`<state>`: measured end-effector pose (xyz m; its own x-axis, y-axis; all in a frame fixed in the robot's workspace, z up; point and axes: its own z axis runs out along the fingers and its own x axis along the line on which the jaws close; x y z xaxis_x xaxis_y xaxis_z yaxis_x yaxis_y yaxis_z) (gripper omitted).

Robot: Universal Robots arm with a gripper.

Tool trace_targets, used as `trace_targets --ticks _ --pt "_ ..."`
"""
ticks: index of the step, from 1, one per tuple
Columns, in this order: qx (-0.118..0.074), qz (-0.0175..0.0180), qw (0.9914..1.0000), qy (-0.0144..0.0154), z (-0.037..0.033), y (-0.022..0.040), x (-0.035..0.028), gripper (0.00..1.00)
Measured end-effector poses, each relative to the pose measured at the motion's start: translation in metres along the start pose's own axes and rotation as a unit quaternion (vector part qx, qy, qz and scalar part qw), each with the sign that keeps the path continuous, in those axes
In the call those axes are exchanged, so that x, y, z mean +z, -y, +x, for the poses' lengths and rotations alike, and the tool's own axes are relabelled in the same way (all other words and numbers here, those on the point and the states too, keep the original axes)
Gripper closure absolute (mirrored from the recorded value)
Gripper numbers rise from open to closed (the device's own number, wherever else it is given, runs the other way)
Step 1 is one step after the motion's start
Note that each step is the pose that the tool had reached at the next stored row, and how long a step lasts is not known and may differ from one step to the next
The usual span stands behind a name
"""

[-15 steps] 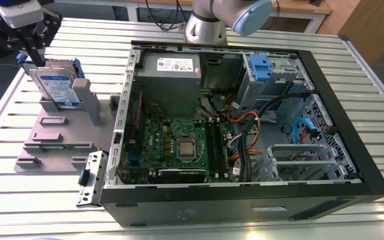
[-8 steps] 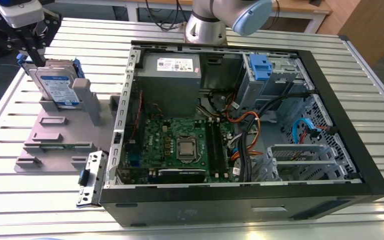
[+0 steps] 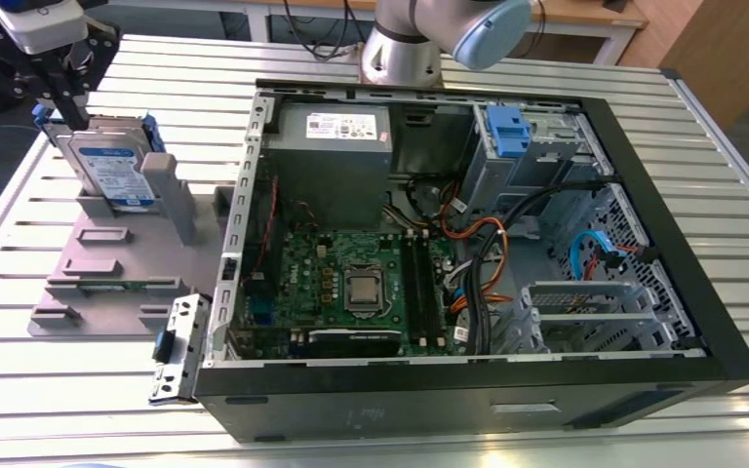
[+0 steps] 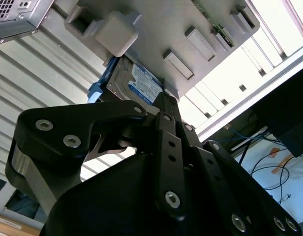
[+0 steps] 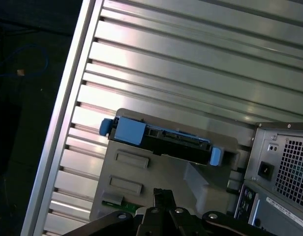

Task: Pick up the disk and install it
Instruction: 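Pick up the disk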

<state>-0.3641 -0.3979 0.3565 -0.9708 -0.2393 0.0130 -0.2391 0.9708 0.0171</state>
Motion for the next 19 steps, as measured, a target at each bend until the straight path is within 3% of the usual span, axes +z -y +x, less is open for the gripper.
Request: trace_targets --ticks 19 --pt "-0.013 0.0002 0.99991 -0.0002 0.0000 0.0000 0.0000 0.89"
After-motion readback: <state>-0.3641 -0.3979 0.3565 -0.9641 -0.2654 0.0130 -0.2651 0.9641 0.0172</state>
